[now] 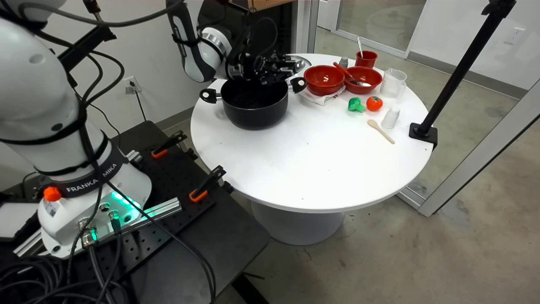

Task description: Use the black ladle to stir the contents in the black pot

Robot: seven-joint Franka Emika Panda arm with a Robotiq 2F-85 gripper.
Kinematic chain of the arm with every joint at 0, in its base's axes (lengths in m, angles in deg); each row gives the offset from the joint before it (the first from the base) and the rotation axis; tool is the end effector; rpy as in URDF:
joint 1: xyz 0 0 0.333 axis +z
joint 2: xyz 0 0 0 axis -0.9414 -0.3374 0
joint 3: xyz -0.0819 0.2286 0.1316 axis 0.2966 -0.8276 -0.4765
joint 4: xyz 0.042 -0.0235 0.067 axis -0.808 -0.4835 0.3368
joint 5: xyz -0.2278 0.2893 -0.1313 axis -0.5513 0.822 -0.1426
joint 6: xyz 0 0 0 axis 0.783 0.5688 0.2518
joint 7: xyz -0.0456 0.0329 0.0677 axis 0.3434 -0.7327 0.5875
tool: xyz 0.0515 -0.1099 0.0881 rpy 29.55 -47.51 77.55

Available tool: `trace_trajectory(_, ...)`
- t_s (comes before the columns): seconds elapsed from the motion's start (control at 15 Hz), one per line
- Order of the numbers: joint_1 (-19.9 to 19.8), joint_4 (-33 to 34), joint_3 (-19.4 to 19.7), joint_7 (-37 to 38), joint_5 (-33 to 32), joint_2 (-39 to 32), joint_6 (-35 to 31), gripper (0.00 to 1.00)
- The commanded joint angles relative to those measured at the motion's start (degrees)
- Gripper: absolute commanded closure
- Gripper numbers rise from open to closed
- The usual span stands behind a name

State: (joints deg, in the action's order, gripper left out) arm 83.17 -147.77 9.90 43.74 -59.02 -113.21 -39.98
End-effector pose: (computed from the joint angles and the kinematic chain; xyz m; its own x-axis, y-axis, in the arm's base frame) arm 0.5096 0.0575 0.0650 0.4162 -0.0617 -0.9072 0.8643 0.3368 0.3736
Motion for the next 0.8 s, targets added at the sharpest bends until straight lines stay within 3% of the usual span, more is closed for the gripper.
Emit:
trace_trajectory(0.0, 1.1, -2.5, -0.5, -2.1, 2.1, 0.7, -0.1, 0.92)
trace_trajectory(0.4, -0.5, -10.5, -0.4, -4.0, 3.4, 4.2, -1.3, 0.92)
trace_trajectory(0.73, -3.2, -11.8, 0.9, -5.3, 3.5, 5.8, -2.0, 0.92)
